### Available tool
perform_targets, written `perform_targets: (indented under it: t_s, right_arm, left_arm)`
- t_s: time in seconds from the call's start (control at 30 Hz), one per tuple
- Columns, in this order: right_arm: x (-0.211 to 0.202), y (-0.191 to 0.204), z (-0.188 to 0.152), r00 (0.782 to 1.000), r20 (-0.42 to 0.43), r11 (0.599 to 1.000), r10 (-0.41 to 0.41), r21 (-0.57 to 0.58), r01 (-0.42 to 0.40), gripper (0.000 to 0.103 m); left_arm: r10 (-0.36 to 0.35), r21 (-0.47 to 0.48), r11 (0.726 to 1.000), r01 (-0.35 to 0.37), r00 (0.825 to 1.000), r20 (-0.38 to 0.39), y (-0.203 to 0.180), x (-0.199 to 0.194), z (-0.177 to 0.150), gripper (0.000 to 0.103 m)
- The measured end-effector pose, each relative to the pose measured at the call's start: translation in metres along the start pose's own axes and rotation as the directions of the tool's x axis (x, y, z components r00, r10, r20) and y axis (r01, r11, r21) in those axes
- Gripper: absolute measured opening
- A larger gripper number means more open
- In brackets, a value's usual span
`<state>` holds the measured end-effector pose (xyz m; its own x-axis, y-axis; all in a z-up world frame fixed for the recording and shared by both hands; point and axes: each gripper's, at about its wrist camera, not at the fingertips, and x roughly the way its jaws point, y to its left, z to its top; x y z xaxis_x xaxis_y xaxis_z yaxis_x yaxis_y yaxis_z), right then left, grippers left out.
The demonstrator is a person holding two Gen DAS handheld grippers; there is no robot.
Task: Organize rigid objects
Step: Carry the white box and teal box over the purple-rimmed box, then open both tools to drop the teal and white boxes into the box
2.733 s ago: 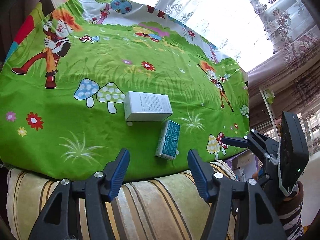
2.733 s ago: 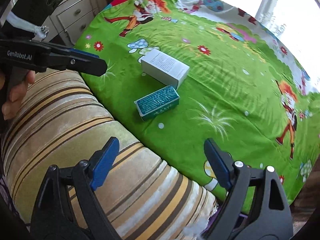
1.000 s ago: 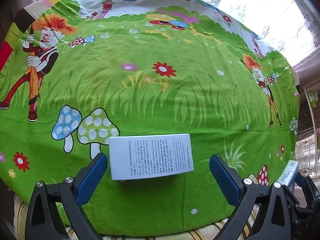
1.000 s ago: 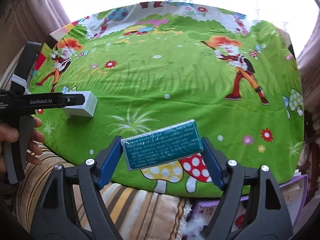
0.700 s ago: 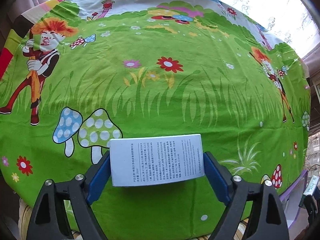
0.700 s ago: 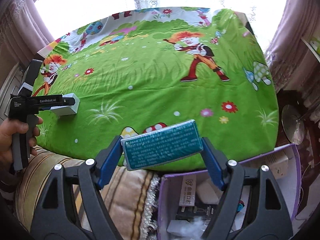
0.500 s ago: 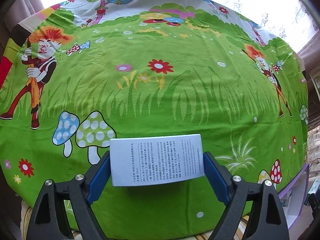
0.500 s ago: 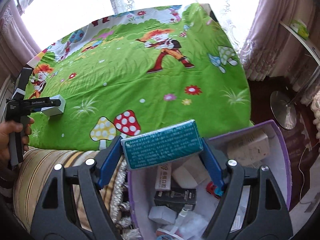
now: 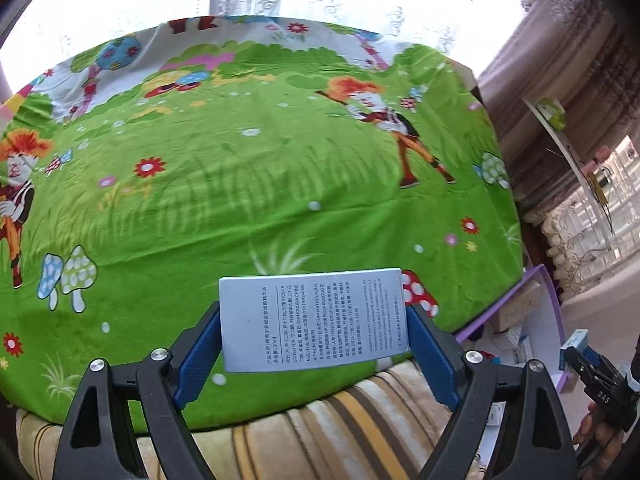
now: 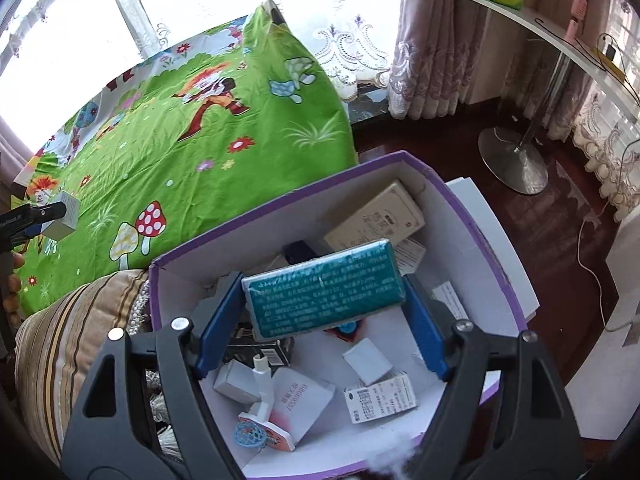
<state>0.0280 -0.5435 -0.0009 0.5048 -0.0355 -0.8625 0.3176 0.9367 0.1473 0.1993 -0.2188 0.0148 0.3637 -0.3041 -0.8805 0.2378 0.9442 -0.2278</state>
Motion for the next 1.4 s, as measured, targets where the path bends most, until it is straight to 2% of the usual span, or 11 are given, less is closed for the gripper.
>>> perform_targets:
  t_s: [0.17,0.37,0.5,0.67,0.9,1.0,1.13,1.27,1.4]
  right_arm:
    - [-0.002,-0.030,-0.010,0.999,0.000,0.997,-0.041,0.058,0.041,0.080]
    - [0.003,-0.054,-0.013,0.998,0.004,0.993,-0.062,0.105,0.062,0.080]
    - [0.008,-0.065,-0.011,0.998,-0.002,0.989,-0.066,0.129,0.066,0.081]
    - [0.008,-0.073,-0.012,0.998,0.007,0.988,-0.061,0.144,0.060,0.088]
    - [0.000,-0.069,-0.015,0.996,0.023,0.988,-0.085,0.132,0.081,0.089]
    - [-0.005,-0.063,-0.016,0.995,0.031,0.989,-0.096,0.119,0.092,0.089]
    - [-0.012,-0.052,-0.019,0.992,0.040,0.989,-0.118,0.092,0.114,0.089]
    - [-0.018,-0.041,-0.021,0.989,0.046,0.988,-0.141,0.071,0.137,0.089]
    - [-0.025,-0.031,-0.024,0.985,0.052,0.984,-0.165,0.069,0.162,0.089]
  left_arm:
    - [-0.073,0.099,0.992,0.073,0.997,-0.010,-0.056,-0.007,-0.013,0.088]
    - [-0.157,0.196,0.966,0.167,0.986,-0.061,-0.112,-0.005,-0.031,0.088]
    - [-0.183,0.242,0.950,0.199,0.979,-0.087,-0.142,-0.001,-0.038,0.088]
    - [-0.185,0.283,0.936,0.209,0.977,-0.110,-0.169,0.009,-0.044,0.088]
    - [-0.184,0.312,0.925,0.218,0.974,-0.134,-0.187,0.022,-0.049,0.090]
    - [-0.181,0.304,0.928,0.216,0.974,-0.140,-0.189,0.028,-0.048,0.090]
    - [-0.171,0.280,0.938,0.204,0.975,-0.138,-0.186,0.033,-0.046,0.103]
    - [-0.176,0.259,0.942,0.212,0.972,-0.154,-0.181,0.036,-0.047,0.103]
    - [-0.175,0.279,0.936,0.213,0.972,-0.156,-0.178,0.029,-0.053,0.103]
